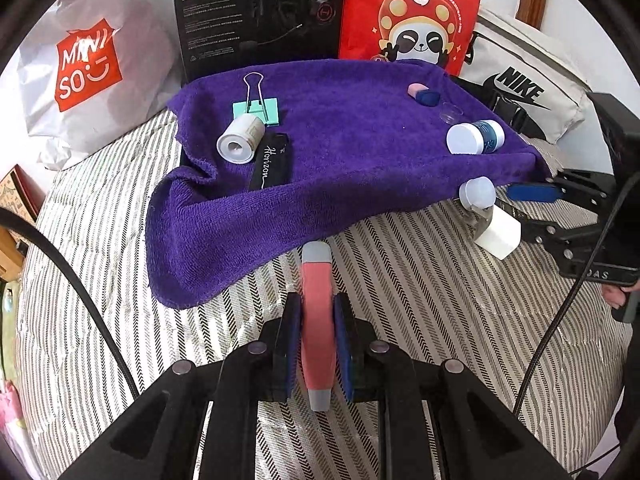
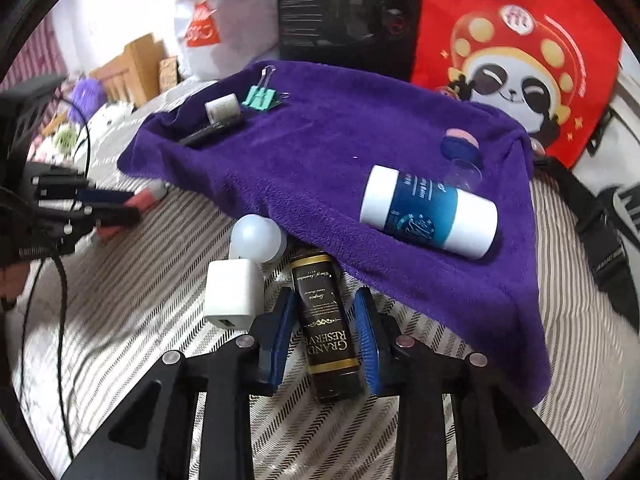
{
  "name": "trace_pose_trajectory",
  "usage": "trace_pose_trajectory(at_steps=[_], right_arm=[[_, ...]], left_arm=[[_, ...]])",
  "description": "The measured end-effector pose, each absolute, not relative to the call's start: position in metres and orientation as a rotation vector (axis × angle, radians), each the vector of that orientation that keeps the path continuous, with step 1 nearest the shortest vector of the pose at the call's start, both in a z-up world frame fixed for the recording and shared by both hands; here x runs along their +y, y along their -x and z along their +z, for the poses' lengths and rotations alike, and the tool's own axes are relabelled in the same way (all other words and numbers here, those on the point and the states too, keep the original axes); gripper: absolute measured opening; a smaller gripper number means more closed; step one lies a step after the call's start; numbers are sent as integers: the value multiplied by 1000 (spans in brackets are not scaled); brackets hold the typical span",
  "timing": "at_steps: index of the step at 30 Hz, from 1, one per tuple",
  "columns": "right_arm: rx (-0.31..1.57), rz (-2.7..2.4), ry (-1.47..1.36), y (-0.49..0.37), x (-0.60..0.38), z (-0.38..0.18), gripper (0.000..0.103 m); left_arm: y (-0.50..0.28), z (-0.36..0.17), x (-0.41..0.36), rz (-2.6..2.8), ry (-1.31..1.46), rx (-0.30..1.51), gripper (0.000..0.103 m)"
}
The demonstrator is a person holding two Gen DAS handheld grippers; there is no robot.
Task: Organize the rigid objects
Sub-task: 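Grasp the black-and-gold Grand Reserve box upright with the right tool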
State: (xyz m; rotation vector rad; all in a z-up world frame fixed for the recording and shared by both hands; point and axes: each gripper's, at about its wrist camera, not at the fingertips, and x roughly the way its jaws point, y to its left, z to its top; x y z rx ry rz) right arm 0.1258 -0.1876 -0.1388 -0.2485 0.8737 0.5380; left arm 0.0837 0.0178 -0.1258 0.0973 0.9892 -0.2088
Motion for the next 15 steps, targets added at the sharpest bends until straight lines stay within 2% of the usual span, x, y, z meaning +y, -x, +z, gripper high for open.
trace_pose_trajectory(at_steps=[8, 15], right_arm=[[968, 425, 79, -105, -214, -138, 26], [944, 392, 186, -84, -206, -141, 26]], left_arm=[[-85, -125, 17, -207, -99, 987, 17], [-85, -125, 17, -201, -91, 977, 17]])
